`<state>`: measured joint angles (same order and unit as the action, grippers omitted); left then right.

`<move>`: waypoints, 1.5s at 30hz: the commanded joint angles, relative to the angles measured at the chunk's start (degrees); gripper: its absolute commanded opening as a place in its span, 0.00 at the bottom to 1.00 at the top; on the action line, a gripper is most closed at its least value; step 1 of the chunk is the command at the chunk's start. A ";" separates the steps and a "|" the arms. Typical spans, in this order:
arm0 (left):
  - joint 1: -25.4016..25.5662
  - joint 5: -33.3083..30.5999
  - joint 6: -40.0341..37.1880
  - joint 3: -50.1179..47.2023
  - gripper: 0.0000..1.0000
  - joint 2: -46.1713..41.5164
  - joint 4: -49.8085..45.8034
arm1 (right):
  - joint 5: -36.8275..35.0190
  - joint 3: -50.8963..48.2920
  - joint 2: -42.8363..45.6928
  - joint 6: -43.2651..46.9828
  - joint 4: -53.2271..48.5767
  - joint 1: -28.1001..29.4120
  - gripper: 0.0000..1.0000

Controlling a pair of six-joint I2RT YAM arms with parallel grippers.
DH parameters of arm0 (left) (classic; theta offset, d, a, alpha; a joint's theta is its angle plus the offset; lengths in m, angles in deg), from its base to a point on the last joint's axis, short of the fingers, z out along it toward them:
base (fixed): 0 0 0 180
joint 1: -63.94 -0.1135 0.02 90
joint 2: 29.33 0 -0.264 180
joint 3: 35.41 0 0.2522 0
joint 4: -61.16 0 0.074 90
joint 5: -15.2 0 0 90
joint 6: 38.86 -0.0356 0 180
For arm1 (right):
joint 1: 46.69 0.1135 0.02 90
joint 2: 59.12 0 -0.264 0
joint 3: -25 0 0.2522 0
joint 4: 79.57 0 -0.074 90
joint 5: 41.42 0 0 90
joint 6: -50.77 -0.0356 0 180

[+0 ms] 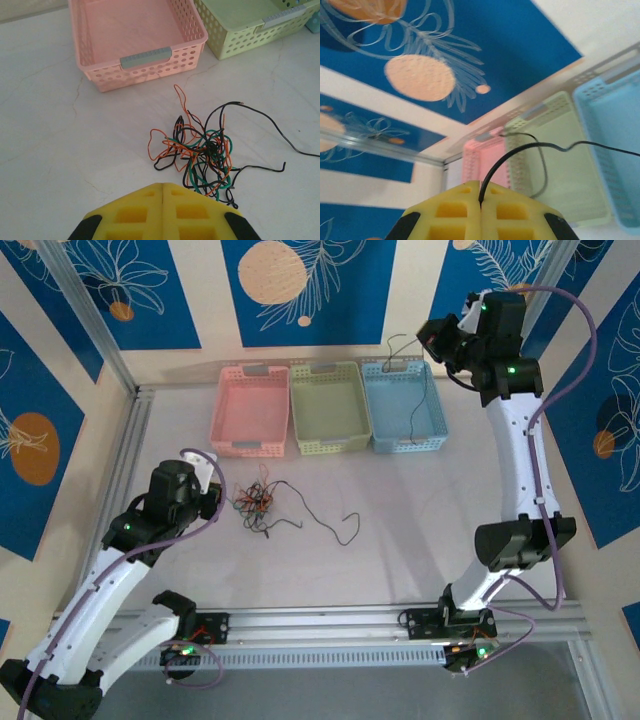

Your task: Untangle the cables

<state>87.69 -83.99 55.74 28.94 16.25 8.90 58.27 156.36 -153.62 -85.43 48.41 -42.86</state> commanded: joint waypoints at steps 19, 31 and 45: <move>-0.54 1.20 0.45 -0.32 0.00 -0.05 0.45 | -3.72 -7.78 11.96 2.55 5.74 6.76 0.00; -0.51 1.10 0.44 -0.37 0.00 -0.05 0.44 | -6.76 -3.94 -3.14 0.98 5.55 -0.65 0.00; -0.59 1.36 0.50 -0.40 0.00 0.34 0.53 | -16.88 -7.96 -18.35 -0.18 1.29 -1.14 0.02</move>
<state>87.69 -83.82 55.74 28.94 16.27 8.90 45.46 148.47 -170.01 -85.84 51.20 -44.58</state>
